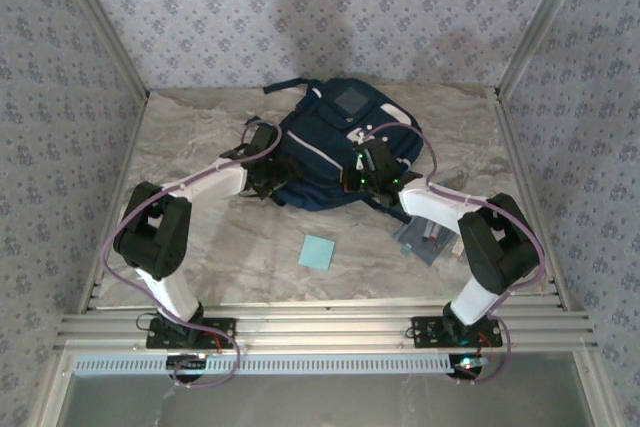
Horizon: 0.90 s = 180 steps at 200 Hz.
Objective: Pack books, pencil case, and school supplies into a backpack
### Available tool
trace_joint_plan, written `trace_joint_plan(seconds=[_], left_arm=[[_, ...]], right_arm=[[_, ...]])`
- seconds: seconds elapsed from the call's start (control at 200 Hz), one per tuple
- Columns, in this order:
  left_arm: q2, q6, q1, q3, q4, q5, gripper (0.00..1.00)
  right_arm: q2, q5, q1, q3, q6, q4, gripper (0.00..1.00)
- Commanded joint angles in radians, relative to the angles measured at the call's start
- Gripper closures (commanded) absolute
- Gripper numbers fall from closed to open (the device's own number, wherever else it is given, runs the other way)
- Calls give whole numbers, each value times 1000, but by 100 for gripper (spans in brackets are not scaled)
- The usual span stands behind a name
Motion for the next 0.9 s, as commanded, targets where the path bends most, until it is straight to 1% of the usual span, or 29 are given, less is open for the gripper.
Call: trace_joint_plan(seconds=[0.0, 0.02, 0.045, 0.135, 0.18, 0.19, 0.2, 0.38, 0.465, 0.535, 0.68, 0.894], left_arm=[[-10, -89, 3, -17, 124, -13, 30], [-4, -96, 3, -17, 126, -12, 32], [5, -103, 3, -17, 129, -6, 38], [28, -121, -5, -33, 176, 40, 72], [30, -133, -18, -47, 198, 52, 95], [30, -136, -20, -49, 204, 54, 99], [29, -141, -25, -51, 207, 54, 100], [12, -206, -75, -59, 283, 121, 100], [5, -209, -84, -33, 289, 134, 100], [-1, -208, -84, -14, 294, 146, 100], [-3, -211, -92, 11, 306, 175, 100], [-25, -225, -116, -9, 317, 188, 100]], right_arm=[[-21, -4, 12, 28, -17, -4, 100], [-23, -5, 12, 25, -14, -1, 100], [-25, -8, 12, 21, -8, 5, 100], [-34, -15, 17, 8, 15, 25, 100], [-39, -13, 27, -1, 23, 44, 100], [-39, -12, 30, -3, 24, 48, 100], [-39, -9, 34, -6, 25, 52, 100], [-74, 60, 128, -69, -37, 209, 100], [-80, 116, 174, -58, -104, 221, 100], [-69, 132, 197, -43, -156, 233, 100], [10, 96, 208, 14, -192, 269, 100], [185, 121, 201, 201, -194, 262, 100]])
